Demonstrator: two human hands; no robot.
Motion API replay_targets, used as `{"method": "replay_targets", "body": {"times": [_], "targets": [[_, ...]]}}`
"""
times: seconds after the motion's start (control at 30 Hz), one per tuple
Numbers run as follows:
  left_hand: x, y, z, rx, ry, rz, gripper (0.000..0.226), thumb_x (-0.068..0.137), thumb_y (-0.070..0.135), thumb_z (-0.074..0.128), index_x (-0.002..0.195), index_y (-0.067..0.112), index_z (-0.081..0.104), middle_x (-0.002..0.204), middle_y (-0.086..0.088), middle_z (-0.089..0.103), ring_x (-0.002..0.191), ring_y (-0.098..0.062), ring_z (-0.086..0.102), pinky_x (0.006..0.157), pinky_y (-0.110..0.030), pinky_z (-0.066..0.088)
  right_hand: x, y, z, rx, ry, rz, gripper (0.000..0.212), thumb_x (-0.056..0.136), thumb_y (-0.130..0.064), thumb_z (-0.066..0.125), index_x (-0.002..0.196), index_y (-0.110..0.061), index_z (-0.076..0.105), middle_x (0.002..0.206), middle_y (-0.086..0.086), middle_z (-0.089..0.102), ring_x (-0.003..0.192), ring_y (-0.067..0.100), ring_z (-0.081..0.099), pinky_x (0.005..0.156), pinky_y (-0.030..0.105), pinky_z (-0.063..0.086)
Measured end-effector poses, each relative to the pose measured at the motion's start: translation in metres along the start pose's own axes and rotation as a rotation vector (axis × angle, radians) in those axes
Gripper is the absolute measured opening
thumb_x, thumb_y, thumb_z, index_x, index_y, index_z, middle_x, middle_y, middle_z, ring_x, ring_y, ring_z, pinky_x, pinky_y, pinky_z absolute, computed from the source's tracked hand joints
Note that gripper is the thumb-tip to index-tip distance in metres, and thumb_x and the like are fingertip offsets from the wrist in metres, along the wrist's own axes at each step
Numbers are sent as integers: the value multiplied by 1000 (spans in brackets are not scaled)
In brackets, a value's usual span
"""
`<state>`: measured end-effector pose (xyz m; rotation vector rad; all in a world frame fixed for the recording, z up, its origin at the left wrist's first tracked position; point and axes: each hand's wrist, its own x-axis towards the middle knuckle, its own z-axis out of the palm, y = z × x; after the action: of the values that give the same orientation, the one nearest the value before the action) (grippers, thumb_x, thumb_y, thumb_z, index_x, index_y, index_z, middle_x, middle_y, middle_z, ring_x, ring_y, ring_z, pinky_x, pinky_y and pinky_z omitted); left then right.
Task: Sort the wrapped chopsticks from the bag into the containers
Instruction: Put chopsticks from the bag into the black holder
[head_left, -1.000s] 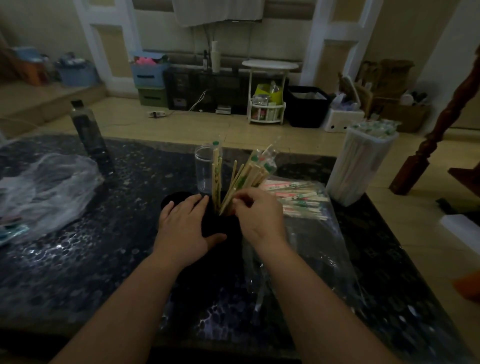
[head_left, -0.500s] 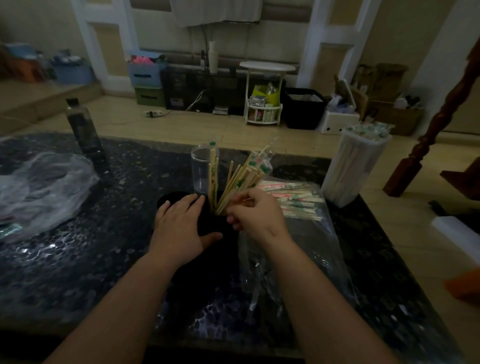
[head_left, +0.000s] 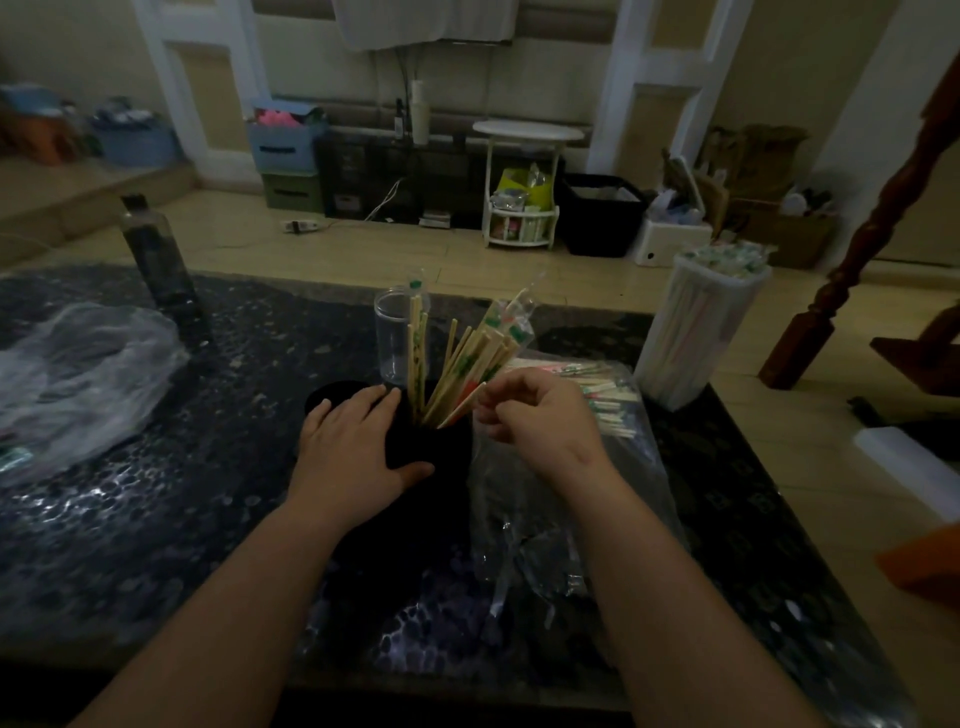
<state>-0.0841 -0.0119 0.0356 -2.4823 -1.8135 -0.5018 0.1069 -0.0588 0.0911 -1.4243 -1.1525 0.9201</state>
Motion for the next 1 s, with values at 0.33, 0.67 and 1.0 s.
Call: {"method": "replay_targets", "body": {"times": [0.33, 0.67, 1.0], "targets": [[-1, 3, -2, 6, -9, -22, 94, 78, 71, 59, 153, 28, 24, 158, 7, 24, 145, -14, 24, 118, -38, 6, -26, -7, -43, -375, -405, 405, 26, 97, -2, 43, 78, -6, 59, 67, 11, 62, 49, 18, 58, 45, 22, 47], [-2, 5, -5, 13, -30, -40, 91, 81, 70, 56, 154, 28, 23, 159, 8, 22, 145, -13, 22, 118, -39, 6, -13, 38, -41, -1058, -481, 217, 73, 95, -6, 46, 158, -18, 11, 166, 2, 3, 151, 27, 14, 121, 39, 21], [1, 9, -3, 42, 61, -59, 82, 76, 70, 60, 144, 28, 42, 148, 7, 41, 143, -14, 26, 119, -46, 2, 13, 94, -34, -1082, -172, 144, 74, 98, -24, 50, 158, -15, 7, 166, 3, 6, 151, 22, 9, 120, 38, 16]]}}
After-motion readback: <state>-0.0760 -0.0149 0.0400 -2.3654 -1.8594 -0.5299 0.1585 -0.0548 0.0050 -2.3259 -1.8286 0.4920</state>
